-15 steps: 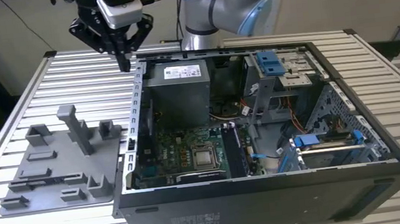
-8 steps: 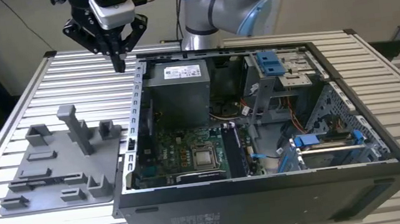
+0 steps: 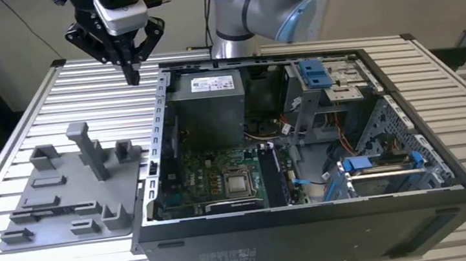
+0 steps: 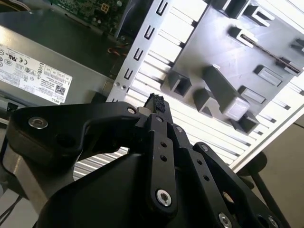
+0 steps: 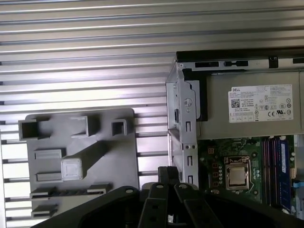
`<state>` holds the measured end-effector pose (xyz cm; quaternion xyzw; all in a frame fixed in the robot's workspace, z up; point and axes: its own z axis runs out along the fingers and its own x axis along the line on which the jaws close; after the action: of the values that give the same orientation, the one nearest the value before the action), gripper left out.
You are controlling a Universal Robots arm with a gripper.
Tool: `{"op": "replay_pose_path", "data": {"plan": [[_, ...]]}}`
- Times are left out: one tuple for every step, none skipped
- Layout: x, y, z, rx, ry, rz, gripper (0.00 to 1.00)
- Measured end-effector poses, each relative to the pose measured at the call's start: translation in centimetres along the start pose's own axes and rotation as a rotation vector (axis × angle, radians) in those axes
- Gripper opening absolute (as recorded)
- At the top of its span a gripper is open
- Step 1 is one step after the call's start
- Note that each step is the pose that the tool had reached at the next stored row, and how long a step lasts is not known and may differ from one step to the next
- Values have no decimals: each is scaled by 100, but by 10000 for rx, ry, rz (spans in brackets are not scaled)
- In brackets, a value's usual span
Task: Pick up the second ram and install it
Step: 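Reach for the second ram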
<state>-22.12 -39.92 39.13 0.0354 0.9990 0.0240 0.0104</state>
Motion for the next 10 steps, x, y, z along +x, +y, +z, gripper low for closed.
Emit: {"op": "replay_pose_path", "data": {"plan": [[12,-1,0,0,0,0,11],[26,-2,0,0,0,0,11],[37,-3,0,-1,0,0,11],[49,-4,0,0,0,0,11],[63,-5,0,0,0,0,11],[75,-6,0,0,0,0,11],[87,-7,0,0,0,0,11],[100,-8,0,0,0,0,11],[113,-9,0,0,0,0,11],[126,-10,0,0,0,0,11]]}}
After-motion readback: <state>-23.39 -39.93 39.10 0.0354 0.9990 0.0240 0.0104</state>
